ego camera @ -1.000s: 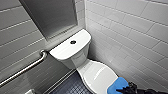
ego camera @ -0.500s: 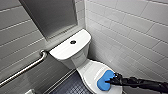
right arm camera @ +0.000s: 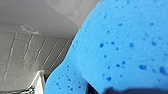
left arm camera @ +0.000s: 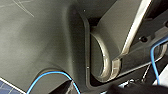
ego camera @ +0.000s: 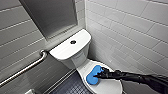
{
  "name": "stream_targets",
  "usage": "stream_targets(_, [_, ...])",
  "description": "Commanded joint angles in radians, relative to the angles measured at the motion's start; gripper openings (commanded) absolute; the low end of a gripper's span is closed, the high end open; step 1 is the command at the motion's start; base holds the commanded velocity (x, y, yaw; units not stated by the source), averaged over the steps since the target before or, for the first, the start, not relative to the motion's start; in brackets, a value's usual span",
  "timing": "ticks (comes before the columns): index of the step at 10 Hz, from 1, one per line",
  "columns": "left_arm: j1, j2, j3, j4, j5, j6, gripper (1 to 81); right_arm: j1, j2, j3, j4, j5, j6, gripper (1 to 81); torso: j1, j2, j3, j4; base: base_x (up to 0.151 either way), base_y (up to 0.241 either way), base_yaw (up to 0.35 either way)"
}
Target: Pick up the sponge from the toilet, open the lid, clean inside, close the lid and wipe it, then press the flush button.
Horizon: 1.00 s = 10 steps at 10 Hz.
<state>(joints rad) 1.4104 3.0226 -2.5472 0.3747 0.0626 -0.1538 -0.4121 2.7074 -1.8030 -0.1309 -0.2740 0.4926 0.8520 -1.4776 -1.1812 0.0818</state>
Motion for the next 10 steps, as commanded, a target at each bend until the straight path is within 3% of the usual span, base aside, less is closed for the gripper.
stream_targets(1, [0.022, 0.001, 0.007, -0.007, 0.080, 0.007, 81.1, 0.120, 0.106, -0.109, -0.010, -0.034, 0.008, 1.0, 0.000, 0.000, 0.000, 0.000, 0.000, 0.000, 0.000])
stream_targets(4, [0.022, 0.001, 0.007, -0.007, 0.080, 0.005, 81.1, 0.101, 0.218, -0.238, -0.041, 0.033, -0.002, 1.0, 0.000, 0.000, 0.000, 0.000, 0.000, 0.000, 0.000])
stream_targets(6, [0.022, 0.003, 0.007, -0.007, 0.080, 0.007, 81.1, 0.078, 0.281, -0.315, -0.042, 0.039, -0.003, 1.0, 0.000, 0.000, 0.000, 0.000, 0.000, 0.000, 0.000])
stream_targets(10, [0.022, 0.003, 0.007, -0.007, 0.080, 0.005, 81.1, -0.061, 0.236, -0.289, -0.049, 0.070, -0.003, 1.0, 0.000, 0.000, 0.000, 0.000, 0.000, 0.000, 0.000])
